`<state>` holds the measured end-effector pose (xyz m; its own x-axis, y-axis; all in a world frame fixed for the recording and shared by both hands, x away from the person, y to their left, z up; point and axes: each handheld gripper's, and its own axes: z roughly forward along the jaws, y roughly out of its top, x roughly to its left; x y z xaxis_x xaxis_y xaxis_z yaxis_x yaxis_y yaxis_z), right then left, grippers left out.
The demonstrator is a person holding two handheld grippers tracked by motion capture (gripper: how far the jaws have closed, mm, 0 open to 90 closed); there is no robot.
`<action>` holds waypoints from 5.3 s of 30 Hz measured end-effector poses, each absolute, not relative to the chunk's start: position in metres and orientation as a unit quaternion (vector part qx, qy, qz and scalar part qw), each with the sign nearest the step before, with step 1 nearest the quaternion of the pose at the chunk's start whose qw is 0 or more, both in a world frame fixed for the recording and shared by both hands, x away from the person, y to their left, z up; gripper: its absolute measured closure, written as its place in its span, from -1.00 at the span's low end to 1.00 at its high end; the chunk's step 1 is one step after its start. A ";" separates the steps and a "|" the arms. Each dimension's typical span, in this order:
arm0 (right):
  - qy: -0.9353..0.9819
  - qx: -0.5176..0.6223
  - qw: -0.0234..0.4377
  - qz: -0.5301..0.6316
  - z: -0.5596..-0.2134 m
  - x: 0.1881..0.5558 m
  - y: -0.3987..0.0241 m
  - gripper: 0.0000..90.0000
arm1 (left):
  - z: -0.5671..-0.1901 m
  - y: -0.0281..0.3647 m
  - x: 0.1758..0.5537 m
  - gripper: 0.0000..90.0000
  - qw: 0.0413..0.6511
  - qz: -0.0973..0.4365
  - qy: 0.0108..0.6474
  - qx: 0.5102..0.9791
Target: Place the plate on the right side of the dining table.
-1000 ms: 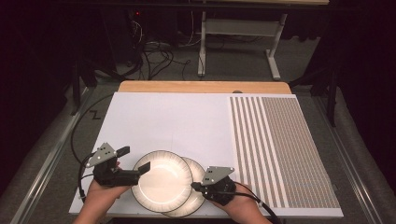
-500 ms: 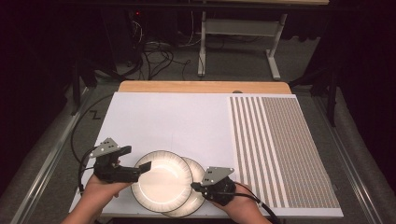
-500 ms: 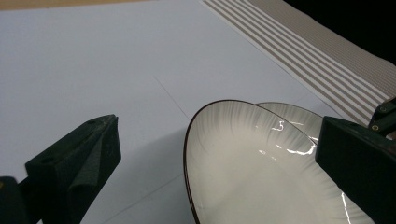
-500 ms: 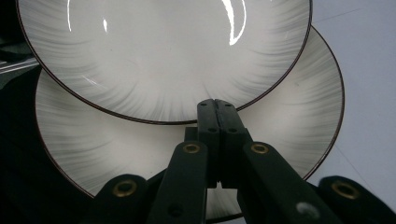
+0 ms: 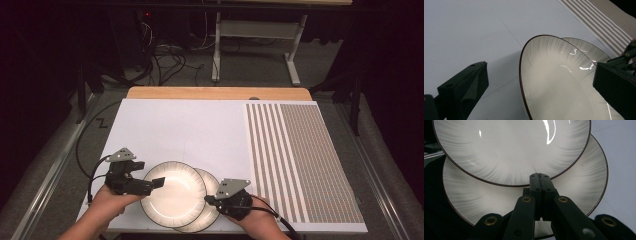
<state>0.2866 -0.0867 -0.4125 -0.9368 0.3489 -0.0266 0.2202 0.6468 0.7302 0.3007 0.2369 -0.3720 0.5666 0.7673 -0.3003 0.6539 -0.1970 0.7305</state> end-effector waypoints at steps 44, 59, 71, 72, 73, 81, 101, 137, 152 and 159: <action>0.905 0.154 0.089 0.387 -0.412 0.284 -0.085 1.00 | -0.388 0.253 0.306 -0.98 0.405 -0.070 0.531 0.741; 0.904 0.156 0.089 0.387 -0.411 0.284 -0.085 1.00 | -0.399 0.252 0.305 -0.96 0.383 -0.136 0.543 0.735; 0.906 0.153 0.092 0.384 -0.412 0.285 -0.085 1.00 | -0.407 0.244 0.306 -0.51 0.390 -0.165 0.573 0.701; 0.906 0.153 0.092 0.384 -0.412 0.285 -0.085 1.00 | -0.408 0.244 0.306 -0.51 0.394 -0.169 0.577 0.696; 0.906 0.153 0.092 0.384 -0.412 0.285 -0.085 1.00 | -0.408 0.245 0.306 -0.46 0.395 -0.174 0.574 0.696; 0.906 0.153 0.093 0.384 -0.412 0.285 -0.085 1.00 | -0.410 0.252 0.309 0.00 0.379 -0.205 0.545 0.719; 0.906 0.154 0.091 0.384 -0.412 0.286 -0.085 1.00 | -0.410 0.250 0.310 0.47 0.376 -0.211 0.547 0.718; 0.893 0.170 0.101 0.405 -0.405 0.288 -0.097 1.00 | -0.409 0.255 0.306 0.61 0.415 -0.196 0.539 0.706; 0.874 0.201 0.115 0.427 -0.398 0.292 -0.112 0.75 | -0.404 0.258 0.303 0.67 0.454 -0.162 0.523 0.703; 0.858 0.230 0.135 0.438 -0.395 0.294 -0.128 0.54 | -0.403 0.262 0.301 0.69 0.477 -0.139 0.514 0.699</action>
